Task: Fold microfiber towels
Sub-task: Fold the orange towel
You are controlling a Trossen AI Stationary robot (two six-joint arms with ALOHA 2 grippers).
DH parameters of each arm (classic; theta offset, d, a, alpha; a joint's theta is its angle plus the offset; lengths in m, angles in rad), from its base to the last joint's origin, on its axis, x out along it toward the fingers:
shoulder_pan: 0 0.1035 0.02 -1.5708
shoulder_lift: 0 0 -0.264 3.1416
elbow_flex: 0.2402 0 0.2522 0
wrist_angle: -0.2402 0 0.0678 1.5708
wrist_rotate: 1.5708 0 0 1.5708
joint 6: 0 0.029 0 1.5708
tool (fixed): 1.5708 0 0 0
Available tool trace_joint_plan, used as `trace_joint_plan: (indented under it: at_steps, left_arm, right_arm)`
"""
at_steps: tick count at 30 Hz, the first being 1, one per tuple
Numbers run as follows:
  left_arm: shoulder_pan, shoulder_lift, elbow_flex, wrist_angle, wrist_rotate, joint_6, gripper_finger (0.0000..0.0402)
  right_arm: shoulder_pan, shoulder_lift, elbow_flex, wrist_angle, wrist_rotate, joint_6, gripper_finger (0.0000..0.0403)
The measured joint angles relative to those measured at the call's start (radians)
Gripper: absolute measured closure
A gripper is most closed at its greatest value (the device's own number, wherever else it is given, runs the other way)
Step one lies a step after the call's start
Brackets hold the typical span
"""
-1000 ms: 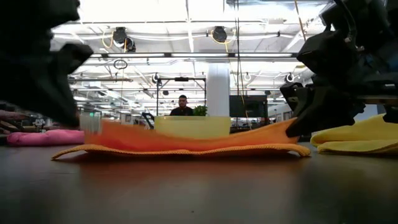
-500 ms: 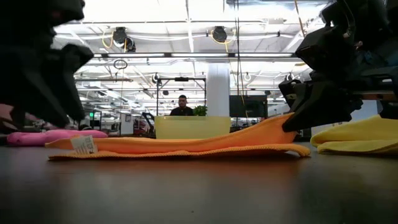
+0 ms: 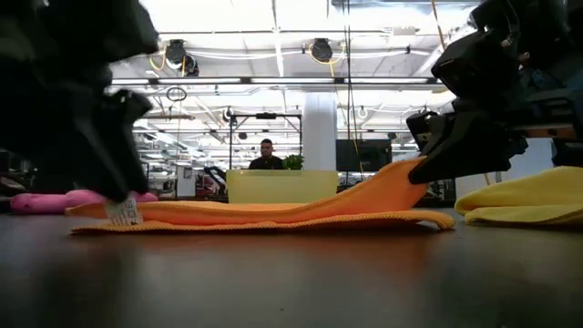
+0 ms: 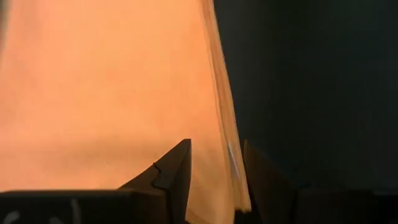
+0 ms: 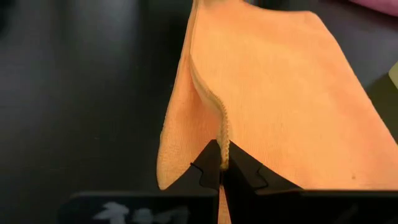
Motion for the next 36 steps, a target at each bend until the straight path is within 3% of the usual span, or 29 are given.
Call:
trace_joint_plan:
  at_steps: [4,12,19,23,28,36]
  left_arm:
    - [0.026,-0.011,0.002,0.045,0.097,-0.017,0.025]
    - [0.036,-0.037,0.001,0.113,0.045,0.066,0.025]
    - [0.088,-0.031,-0.033,0.166,0.036,0.009,0.025]
    - [0.104,-0.031,-0.04,0.199,0.033,0.027,0.025]
    - [0.122,-0.031,-0.04,0.245,0.018,0.054,0.025]
    - [0.154,-0.022,-0.04,0.283,0.017,0.055,0.025]
  right_arm:
    - [0.0,-0.011,0.0,0.0,0.0,-0.046,0.0403]
    - [0.037,-0.086,0.0,-0.029,0.006,-0.128,0.0403]
    - [0.094,-0.12,0.0,-0.178,0.118,-0.18,0.0396]
    - [0.117,-0.118,0.0,-0.196,0.127,-0.171,0.0363]
    - [0.136,-0.118,0.0,-0.198,0.13,-0.166,0.0294]
    - [0.167,-0.118,0.043,-0.252,0.133,-0.023,0.02]
